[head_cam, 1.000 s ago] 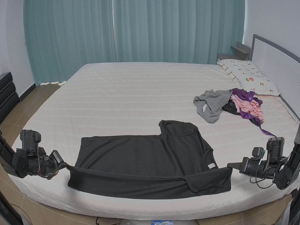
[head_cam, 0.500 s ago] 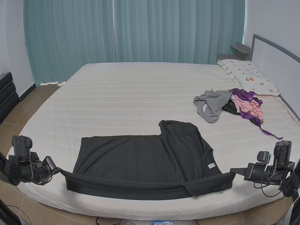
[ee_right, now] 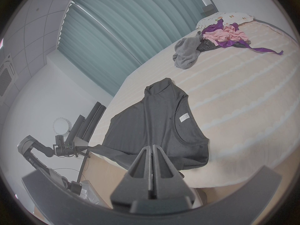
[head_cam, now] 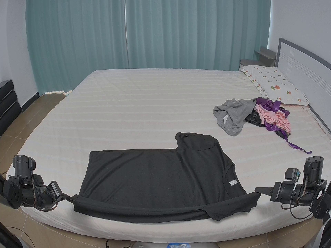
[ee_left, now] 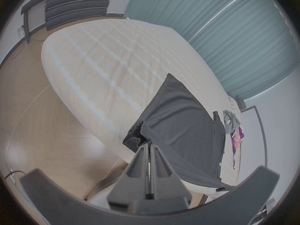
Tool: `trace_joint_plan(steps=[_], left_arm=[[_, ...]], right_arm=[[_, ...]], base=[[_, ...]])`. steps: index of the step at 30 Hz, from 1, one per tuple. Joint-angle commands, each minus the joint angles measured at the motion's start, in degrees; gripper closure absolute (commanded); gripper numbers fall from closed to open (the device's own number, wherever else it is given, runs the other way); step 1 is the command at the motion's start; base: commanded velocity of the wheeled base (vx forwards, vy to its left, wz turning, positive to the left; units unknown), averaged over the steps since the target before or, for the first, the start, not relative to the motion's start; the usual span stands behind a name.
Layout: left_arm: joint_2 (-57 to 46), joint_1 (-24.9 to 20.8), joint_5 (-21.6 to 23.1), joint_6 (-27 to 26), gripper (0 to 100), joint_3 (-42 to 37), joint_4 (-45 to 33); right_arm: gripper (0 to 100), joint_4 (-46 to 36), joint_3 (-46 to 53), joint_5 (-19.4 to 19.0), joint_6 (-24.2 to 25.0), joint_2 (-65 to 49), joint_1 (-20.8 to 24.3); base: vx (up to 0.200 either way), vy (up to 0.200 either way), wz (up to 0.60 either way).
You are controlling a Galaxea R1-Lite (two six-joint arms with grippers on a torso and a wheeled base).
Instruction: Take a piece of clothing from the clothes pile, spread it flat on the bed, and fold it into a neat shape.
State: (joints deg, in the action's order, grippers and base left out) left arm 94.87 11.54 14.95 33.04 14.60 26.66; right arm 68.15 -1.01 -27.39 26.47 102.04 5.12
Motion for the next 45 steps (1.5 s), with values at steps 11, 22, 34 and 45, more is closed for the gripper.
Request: trace_joint_plan(steps=[11,22,34,45], left_arm=[[1.7,0.1,0.0,-0.3,100,1.6,-0.1],[8.9,0.0,0.1,-0.2,100,6.0,0.1],[14.1,-0.6,0.1,0.2,100,10.3,0.4],[19.0,-0.6,0.1,0.3,100,13.9,0.4]], right_arm=[[100,-3.2,0.9,0.1,-0.4,0.9,0.0],[100,-3.0,-4.4,0.3,-0.7,7.5,0.0],[100,-3.3,-11.1,1.6,-0.7,13.7,0.2],[100,-3.4,-14.7,1.6,-0.6,18.2,0.1]], base=[[0.0,0.0,0.0],[0.0,0.0,0.0],[0.0,0.0,0.0],[0.0,0.0,0.0]])
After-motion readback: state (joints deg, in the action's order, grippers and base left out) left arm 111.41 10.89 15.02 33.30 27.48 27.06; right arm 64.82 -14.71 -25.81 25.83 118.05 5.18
